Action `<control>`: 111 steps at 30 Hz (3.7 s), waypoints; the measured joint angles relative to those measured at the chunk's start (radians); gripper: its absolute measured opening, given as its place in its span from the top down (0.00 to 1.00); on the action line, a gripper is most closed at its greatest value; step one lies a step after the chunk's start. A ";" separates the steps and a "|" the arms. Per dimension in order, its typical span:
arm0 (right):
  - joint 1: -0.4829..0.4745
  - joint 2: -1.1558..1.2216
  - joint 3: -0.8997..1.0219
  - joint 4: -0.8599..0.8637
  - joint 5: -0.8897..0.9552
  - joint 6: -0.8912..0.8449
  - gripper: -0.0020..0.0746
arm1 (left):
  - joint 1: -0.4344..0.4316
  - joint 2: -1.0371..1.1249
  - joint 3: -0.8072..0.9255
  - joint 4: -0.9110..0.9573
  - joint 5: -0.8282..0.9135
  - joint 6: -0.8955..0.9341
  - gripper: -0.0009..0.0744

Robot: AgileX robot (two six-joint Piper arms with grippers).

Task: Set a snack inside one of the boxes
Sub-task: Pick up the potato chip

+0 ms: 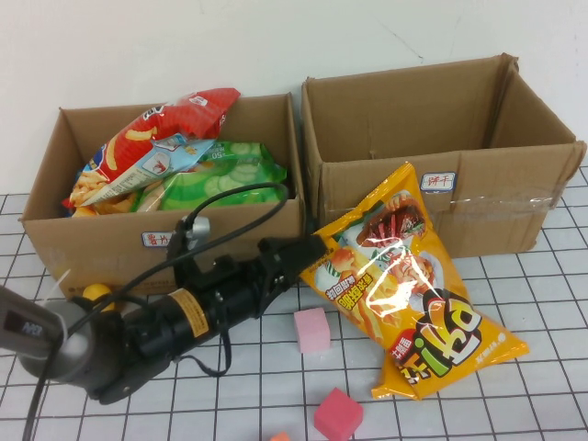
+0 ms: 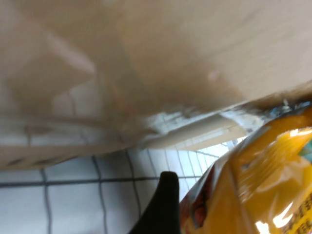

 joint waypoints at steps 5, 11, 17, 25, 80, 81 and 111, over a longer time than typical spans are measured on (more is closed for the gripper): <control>0.000 0.000 0.000 0.000 0.000 0.000 0.98 | -0.019 0.000 -0.020 -0.011 0.000 0.023 0.07; 0.000 0.000 0.000 0.000 0.000 0.000 0.98 | -0.040 0.009 -0.020 -0.013 0.000 0.038 0.07; 0.000 0.000 0.000 0.000 0.000 0.000 0.98 | -0.050 0.044 -0.020 -0.025 0.000 0.021 0.09; 0.000 0.000 0.000 0.000 0.000 0.000 0.98 | -0.053 0.046 -0.020 -0.054 0.000 -0.023 0.66; 0.000 0.000 0.000 0.000 0.000 0.000 0.98 | -0.155 0.046 -0.159 -0.004 0.002 -0.126 0.22; 0.000 0.000 0.000 0.000 0.000 0.000 0.98 | -0.163 0.046 -0.166 -0.012 0.004 -0.126 0.22; 0.000 0.000 0.000 0.000 0.000 0.000 0.98 | -0.194 -0.036 -0.209 0.089 0.014 -0.139 0.99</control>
